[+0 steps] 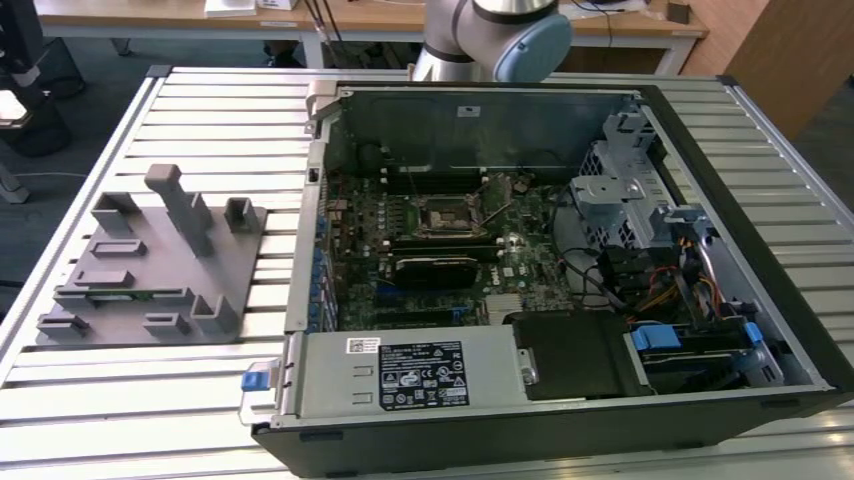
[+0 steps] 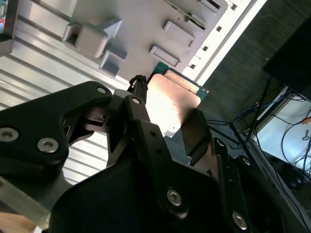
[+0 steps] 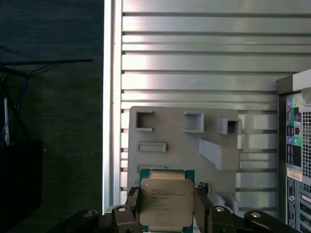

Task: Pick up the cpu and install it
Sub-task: 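Pick up the cpu and move it towards the insertion slot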

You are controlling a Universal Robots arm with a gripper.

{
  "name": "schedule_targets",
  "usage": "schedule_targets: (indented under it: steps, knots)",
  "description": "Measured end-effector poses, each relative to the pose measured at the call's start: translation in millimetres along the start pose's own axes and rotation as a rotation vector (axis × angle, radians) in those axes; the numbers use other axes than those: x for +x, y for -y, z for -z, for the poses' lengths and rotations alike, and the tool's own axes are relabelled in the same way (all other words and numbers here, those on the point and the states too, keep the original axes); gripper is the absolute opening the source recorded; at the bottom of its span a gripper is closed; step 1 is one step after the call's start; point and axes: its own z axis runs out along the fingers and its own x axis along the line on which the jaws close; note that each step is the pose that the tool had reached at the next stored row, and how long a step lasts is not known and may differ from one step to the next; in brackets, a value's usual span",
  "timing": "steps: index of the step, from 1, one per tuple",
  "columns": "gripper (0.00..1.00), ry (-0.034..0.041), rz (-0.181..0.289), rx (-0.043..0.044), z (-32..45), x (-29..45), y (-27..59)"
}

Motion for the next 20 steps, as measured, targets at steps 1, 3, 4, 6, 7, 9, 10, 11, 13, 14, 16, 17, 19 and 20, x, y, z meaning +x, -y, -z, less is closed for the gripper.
schedule_targets:
  steps: [1, 3, 4, 6, 7, 9, 10, 11, 13, 14, 16, 17, 19, 20]
  knots:
    - [0.53, 0.0002, 0.000, -0.0001, -0.1, -2.5, 0.0]
    - [0.53, 0.0000, 0.000, 0.0000, -0.1, -8.0, -0.1]
    - [0.53, 0.0001, 0.000, 0.0000, -0.1, -10.9, -0.2]
    - [0.53, 0.0001, 0.000, 0.0000, -0.1, -17.3, -0.2]
    - [0.53, 0.0000, 0.000, 0.0000, -0.1, -20.7, -0.3]
    - [0.53, 0.0001, 0.000, -0.0001, -0.2, -27.0, -0.3]
    - [0.53, 0.0002, 0.000, -0.0001, -0.2, -30.3, -0.3]
    - [0.53, 0.0000, 0.000, 0.0000, -0.2, -33.3, -0.3]
    - [0.53, 0.0001, 0.000, -0.0001, -0.3, -38.7, -0.4]
    - [0.53, 0.0001, 0.000, 0.0000, -0.3, -41.4, -0.4]
    - [0.53, 0.0001, 0.000, 0.0000, -0.4, -46.3, -0.4]
    - [0.53, 0.0000, 0.000, 0.0000, -0.4, -48.4, -0.5]
    - [0.53, 0.0001, 0.000, 0.0000, -0.4, -52.8, -0.6]
    - [0.53, 0.0001, 0.000, 0.0000, -0.5, -54.8, -0.6]
